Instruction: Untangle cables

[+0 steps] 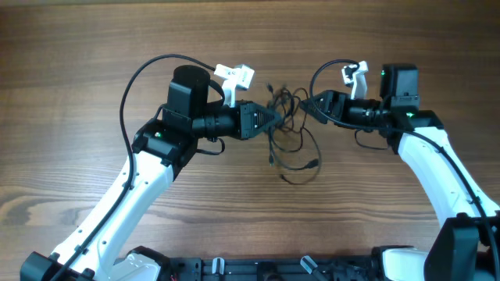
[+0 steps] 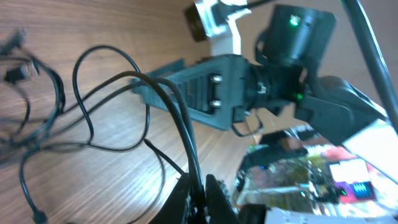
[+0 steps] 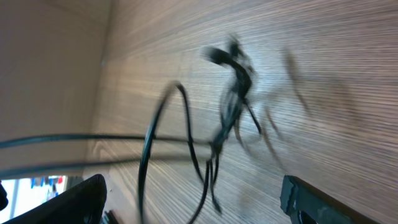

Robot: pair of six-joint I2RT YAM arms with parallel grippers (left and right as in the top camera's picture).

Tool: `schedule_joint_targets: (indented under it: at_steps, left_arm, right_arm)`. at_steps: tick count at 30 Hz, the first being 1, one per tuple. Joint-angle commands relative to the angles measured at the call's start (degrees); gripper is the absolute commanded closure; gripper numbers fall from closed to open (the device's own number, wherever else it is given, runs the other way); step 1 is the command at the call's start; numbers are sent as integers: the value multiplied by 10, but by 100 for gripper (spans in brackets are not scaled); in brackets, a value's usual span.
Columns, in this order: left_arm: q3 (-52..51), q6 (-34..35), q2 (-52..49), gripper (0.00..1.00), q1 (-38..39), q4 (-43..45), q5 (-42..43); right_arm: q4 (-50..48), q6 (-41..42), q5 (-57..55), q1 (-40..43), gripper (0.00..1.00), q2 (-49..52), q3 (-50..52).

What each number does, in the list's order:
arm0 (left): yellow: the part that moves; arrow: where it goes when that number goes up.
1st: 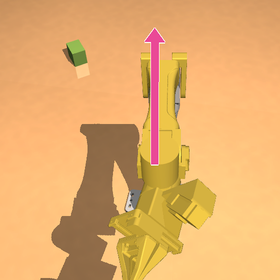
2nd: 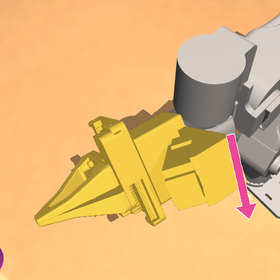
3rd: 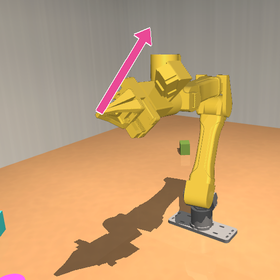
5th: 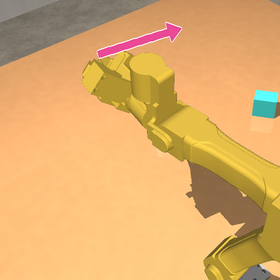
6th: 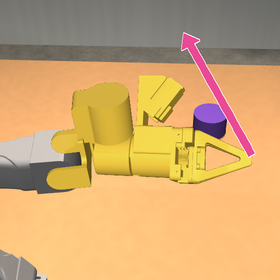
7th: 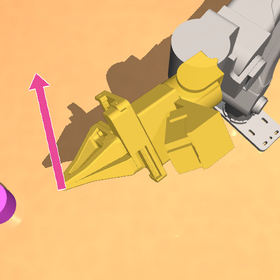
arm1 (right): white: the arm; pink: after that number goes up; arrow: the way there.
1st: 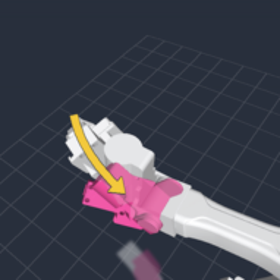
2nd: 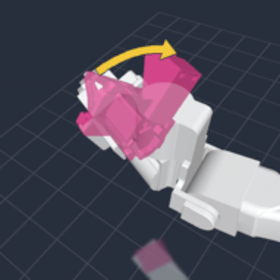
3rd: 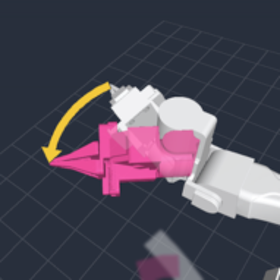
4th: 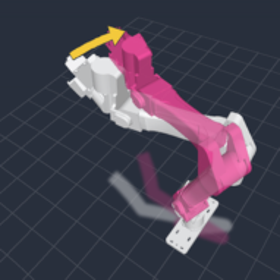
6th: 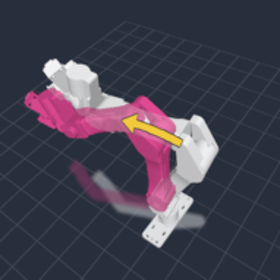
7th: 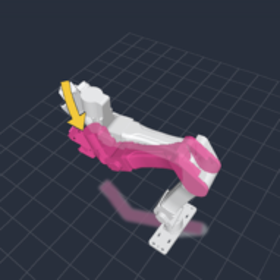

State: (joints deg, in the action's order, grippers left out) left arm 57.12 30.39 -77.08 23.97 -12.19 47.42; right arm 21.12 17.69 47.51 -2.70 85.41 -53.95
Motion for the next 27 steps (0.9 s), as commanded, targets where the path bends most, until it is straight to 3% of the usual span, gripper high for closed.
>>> schedule_joint_targets:
  at_steps: [1,3,5,6,8,10,12,13,14,16,17,18,21,27]
  left_arm:
    - [5,3,10,96,-3,23,85]
    - [5,3,10,96,-4,23,91]
    - [5,0,10,96,-11,14,91]
    - [5,-2,10,96,-22,3,88]
    - [5,-20,10,96,-53,-44,64]
    - [5,-50,10,96,-85,-116,-13]
    - [5,-64,10,96,-127,-202,-190]
    - [5,-64,10,85,-151,-225,-270]
    - [5,-64,10,64,-175,-233,-316]
    - [5,-43,10,33,-206,-228,-323]
    - [5,-23,10,30,-213,-228,-314]
    - [5,-20,10,31,-214,-228,-295]
    - [5,-21,4,54,-185,-227,-196]
    - [5,-49,-58,53,-37,-150,-185]
  right_arm:
    - [-4,-10,-27,-33,17,8,-10]
    - [-5,9,-113,-59,41,8,-10]
    - [-2,64,-216,-73,73,8,-10]
    - [2,78,-241,-74,85,8,-10]
    - [21,80,-253,-74,96,8,-10]
    - [47,80,-274,-74,96,8,-10]
    - [83,80,-302,-74,96,8,-10]
    - [103,85,-315,-74,96,8,-10]
    - [113,93,-316,-74,96,8,-10]
    - [120,92,-302,-74,96,7,-10]
    - [122,92,-296,-74,96,7,-10]
    - [123,93,-295,-74,96,7,-10]
    - [124,93,-294,-74,96,7,-10]
    - [127,93,-294,-74,96,7,-10]
